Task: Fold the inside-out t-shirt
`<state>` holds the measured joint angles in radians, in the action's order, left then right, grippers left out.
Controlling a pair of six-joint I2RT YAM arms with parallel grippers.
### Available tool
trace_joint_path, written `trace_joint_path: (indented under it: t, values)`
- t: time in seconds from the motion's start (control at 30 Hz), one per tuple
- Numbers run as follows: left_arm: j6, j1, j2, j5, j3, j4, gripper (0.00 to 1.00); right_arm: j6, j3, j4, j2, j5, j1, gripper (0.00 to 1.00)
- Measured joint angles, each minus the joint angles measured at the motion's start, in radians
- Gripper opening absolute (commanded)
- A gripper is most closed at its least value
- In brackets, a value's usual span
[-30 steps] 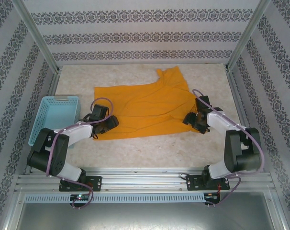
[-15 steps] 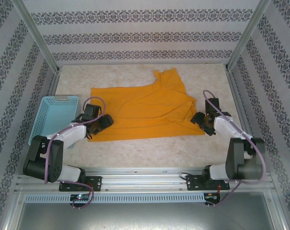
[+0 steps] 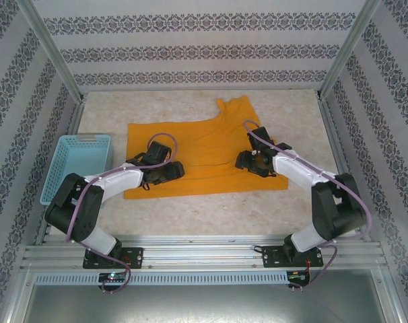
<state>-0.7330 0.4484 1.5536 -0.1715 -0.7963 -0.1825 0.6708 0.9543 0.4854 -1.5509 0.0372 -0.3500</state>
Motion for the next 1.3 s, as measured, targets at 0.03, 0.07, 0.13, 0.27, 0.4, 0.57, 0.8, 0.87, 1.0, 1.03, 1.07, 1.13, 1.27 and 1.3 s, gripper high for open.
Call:
trace_joint_path:
  t: [0.03,0.07,0.13,0.27,0.4,0.57,0.8,0.87,1.0,1.03,1.07,1.13,1.27,1.3]
  values:
    - [-0.002,0.001,0.0,0.004,0.008,0.0,0.71,0.007,0.005,0.001,-0.018,-0.008,-0.002,0.68]
    - [-0.005,0.002,0.0,0.008,0.018,0.003,0.72,0.013,0.007,0.002,-0.031,-0.02,-0.002,0.69]
    - [-0.008,0.002,-0.001,0.016,0.039,0.007,0.72,0.02,0.015,0.013,-0.056,-0.037,-0.001,0.69]
    - [-0.009,0.002,-0.02,0.021,0.073,0.043,0.73,0.029,0.076,0.024,-0.132,-0.05,-0.002,0.61]
    - [-0.012,0.002,-0.033,0.024,0.101,0.079,0.73,0.029,0.164,0.023,-0.221,-0.044,-0.002,0.38]
    - [-0.012,0.002,-0.055,0.031,0.128,0.098,0.73,0.021,0.287,0.033,-0.287,-0.043,0.007,0.11]
    - [-0.016,0.003,-0.1,0.047,0.173,0.104,0.74,0.005,0.494,0.05,-0.391,-0.012,0.053,0.08]
    - [-0.016,0.003,-0.108,0.05,0.179,0.104,0.74,-0.001,0.537,0.064,-0.41,-0.011,0.061,0.2]
    - [-0.019,0.003,-0.113,0.056,0.184,0.104,0.74,-0.028,0.455,0.058,-0.331,-0.026,0.066,0.39]
    - [-0.019,0.003,-0.113,0.056,0.184,0.104,0.74,-0.032,0.406,0.057,-0.29,-0.028,0.066,0.41]
    - [-0.019,0.003,-0.113,0.055,0.184,0.104,0.74,-0.039,0.365,0.058,-0.257,-0.029,0.066,0.42]
    - [-0.019,0.003,-0.115,0.055,0.183,0.101,0.74,-0.049,0.272,0.056,-0.179,-0.029,0.064,0.45]
    - [-0.011,0.003,-0.154,0.057,0.172,0.018,0.77,-0.065,0.155,0.03,-0.098,-0.002,0.061,0.49]
    - [-0.006,0.003,-0.164,0.061,0.159,-0.006,0.78,-0.066,0.134,0.016,-0.093,0.006,0.059,0.49]
